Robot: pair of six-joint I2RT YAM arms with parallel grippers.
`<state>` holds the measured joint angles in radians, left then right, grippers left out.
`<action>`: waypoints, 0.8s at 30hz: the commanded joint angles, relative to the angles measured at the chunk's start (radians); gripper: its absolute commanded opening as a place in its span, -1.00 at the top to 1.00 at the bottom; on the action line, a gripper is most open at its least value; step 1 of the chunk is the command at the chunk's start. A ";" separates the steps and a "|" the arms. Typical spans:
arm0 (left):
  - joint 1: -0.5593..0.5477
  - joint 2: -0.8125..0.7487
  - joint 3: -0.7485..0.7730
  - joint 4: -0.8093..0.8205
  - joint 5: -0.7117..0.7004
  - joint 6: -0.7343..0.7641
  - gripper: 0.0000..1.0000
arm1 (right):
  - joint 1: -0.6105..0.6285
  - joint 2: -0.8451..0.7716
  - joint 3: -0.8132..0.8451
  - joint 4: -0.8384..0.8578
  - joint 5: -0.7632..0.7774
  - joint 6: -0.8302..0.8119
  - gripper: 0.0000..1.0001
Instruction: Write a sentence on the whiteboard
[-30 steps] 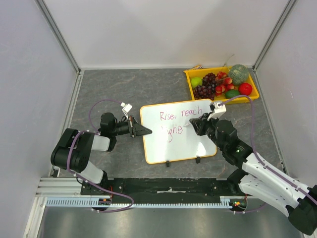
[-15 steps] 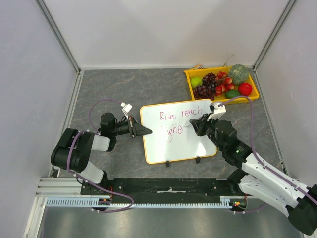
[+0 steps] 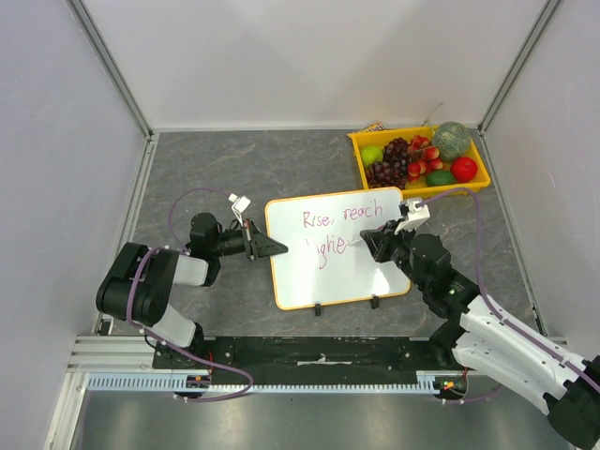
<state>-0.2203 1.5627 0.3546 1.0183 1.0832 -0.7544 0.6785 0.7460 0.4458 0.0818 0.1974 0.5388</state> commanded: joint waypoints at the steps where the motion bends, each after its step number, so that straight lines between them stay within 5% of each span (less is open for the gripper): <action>1: -0.025 0.028 -0.006 -0.076 -0.023 0.109 0.96 | -0.002 -0.014 -0.038 -0.034 -0.012 0.007 1.00; 24: -0.025 0.025 -0.009 -0.070 -0.022 0.110 0.96 | -0.002 0.012 0.036 -0.002 0.068 -0.030 1.00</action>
<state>-0.2203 1.5627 0.3546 1.0183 1.0828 -0.7544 0.6788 0.7410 0.4339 0.0883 0.1879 0.5526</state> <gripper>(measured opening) 0.086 0.154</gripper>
